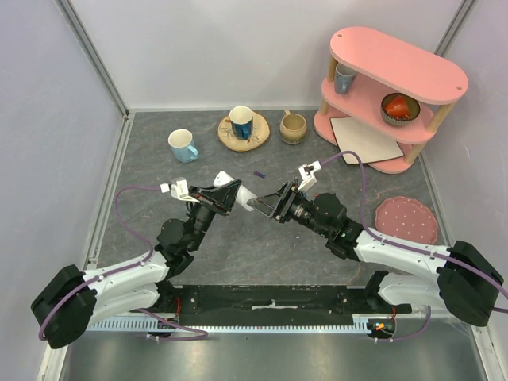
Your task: Load the batteries into the remote control
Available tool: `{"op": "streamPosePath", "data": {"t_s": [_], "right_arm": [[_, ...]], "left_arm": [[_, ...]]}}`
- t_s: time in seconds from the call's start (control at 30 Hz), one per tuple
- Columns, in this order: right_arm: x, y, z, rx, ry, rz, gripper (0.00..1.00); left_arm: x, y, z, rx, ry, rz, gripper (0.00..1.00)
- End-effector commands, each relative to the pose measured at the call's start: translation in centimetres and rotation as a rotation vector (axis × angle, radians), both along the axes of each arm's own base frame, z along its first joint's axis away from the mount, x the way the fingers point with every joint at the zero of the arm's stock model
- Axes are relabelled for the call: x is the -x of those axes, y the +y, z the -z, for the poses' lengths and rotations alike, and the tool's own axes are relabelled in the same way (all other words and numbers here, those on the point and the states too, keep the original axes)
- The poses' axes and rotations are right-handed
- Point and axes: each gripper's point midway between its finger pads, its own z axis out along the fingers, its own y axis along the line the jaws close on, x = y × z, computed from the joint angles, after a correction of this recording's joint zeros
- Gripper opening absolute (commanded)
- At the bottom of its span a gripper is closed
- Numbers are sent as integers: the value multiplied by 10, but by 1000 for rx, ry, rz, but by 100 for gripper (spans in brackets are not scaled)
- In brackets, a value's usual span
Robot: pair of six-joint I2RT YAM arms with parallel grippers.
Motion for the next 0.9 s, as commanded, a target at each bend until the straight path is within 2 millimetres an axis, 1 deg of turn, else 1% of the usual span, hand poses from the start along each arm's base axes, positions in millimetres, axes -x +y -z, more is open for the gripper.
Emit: {"op": "streamPosePath", "data": {"t_s": [0.0, 0.3, 0.87], "right_arm": [[2, 2, -36, -93, -63, -16, 63], [4, 0, -42, -98, -72, -14, 63], [4, -2, -44, -96, -78, -10, 63]], "left_arm": [[19, -14, -24, 65, -43, 107, 2], [16, -13, -20, 41, -33, 90, 2], [12, -13, -16, 11, -23, 67, 2]]}}
